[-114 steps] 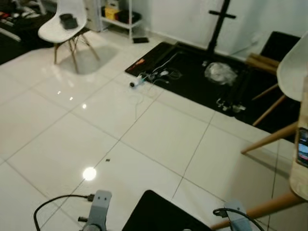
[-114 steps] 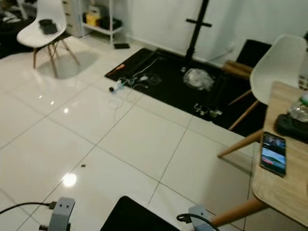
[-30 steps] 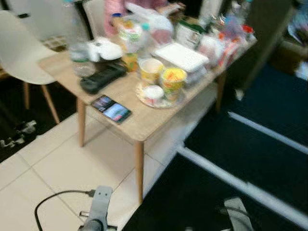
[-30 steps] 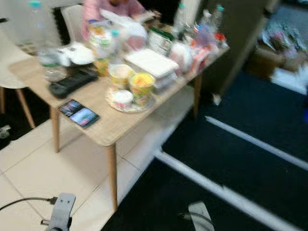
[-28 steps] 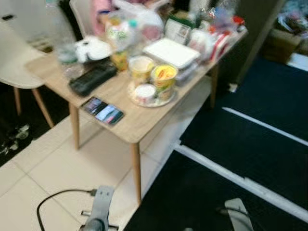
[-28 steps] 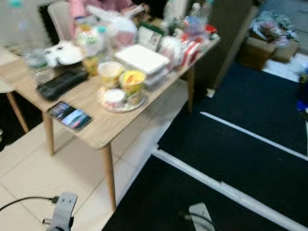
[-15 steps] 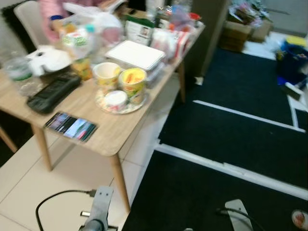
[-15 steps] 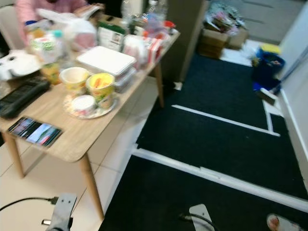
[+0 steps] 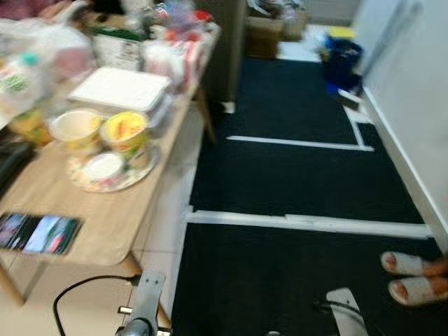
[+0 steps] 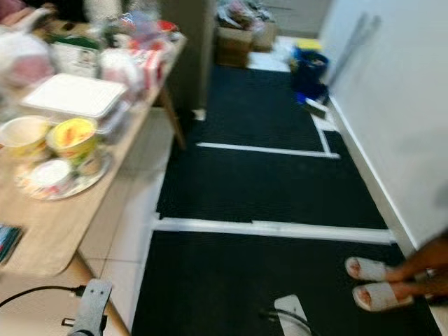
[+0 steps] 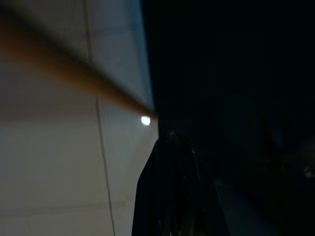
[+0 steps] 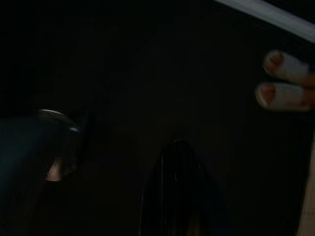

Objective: Restocking fridge

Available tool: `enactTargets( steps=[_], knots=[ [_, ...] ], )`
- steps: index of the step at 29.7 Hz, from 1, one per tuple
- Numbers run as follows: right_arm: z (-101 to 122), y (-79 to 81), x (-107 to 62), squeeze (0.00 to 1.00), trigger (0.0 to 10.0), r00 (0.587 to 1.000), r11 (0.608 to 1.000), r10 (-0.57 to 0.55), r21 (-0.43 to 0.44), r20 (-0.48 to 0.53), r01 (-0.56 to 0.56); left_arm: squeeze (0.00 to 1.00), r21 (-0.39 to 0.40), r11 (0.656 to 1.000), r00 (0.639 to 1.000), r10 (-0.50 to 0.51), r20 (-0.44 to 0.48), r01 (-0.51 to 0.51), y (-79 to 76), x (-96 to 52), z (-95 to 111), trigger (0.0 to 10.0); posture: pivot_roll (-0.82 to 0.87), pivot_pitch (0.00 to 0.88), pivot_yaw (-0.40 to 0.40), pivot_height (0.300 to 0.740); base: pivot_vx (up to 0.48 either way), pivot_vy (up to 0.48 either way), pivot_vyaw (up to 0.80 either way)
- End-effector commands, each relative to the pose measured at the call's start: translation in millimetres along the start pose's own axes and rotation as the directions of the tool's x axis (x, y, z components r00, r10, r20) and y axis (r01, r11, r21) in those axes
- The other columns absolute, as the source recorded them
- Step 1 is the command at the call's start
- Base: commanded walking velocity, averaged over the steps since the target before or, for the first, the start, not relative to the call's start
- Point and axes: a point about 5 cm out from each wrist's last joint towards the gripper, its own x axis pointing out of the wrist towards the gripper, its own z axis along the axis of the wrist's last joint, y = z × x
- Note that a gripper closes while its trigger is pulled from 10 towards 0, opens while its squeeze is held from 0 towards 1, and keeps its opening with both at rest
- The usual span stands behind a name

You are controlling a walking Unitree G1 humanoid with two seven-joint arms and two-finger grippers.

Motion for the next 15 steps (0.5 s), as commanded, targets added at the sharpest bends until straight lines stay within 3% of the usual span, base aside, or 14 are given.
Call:
enactTargets(
  steps=[1, 15],
  knots=[
    [0.8, 1.9, 0.2, 0.0, 10.0, 1.0, 1.0, 0.004, 0.017, 0.002, -0.004, 0.0, -0.007, 1.0, 0.999, -0.004, -0.052, 0.004, -1.3, -4.0, -16.3, 10.0, 0.02, 0.073, -0.039, 0.74, 0.0, 0.0, -0.77],
    [0.9, 1.7, 0.3, 0.0, 10.0, 1.0, 1.0, 0.003, 0.016, 0.001, -0.003, 0.0, -0.006, 1.0, 0.999, -0.007, -0.054, 0.007, -2.0, -3.9, -16.2, 10.0, 0.02, 0.073, -0.04, 0.74, 0.0, 0.0, -0.77]
  ],
)
